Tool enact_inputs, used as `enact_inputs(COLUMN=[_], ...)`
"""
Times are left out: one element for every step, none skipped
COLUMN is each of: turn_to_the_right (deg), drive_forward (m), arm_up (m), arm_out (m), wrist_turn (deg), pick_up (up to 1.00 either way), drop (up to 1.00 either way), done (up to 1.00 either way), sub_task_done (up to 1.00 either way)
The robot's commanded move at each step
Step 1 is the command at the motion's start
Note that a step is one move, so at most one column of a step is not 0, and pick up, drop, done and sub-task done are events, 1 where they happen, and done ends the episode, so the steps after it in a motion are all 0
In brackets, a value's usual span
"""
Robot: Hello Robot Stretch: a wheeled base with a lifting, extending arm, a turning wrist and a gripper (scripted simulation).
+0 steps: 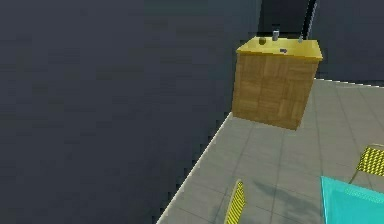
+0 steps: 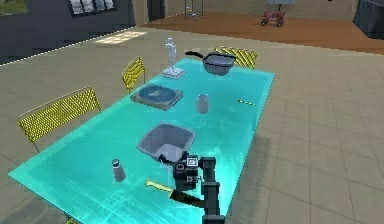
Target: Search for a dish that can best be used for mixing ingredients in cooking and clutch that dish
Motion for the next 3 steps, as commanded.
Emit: enact_inputs(turn_to_the_right=[0.0,0.0,0.0], drive_forward=[0.0,0.0,0.0], arm_up=[0.0,0.1,0.0], arm_out=[0.0,0.0,0.0], wrist_turn=[0.0,0.0,0.0], pick_up=[1.0,0.0,0.0], drop=[0.0,0.0,0.0], done=[0.0,0.0,1.0], sub_task_done=[0.0,0.0,0.0])
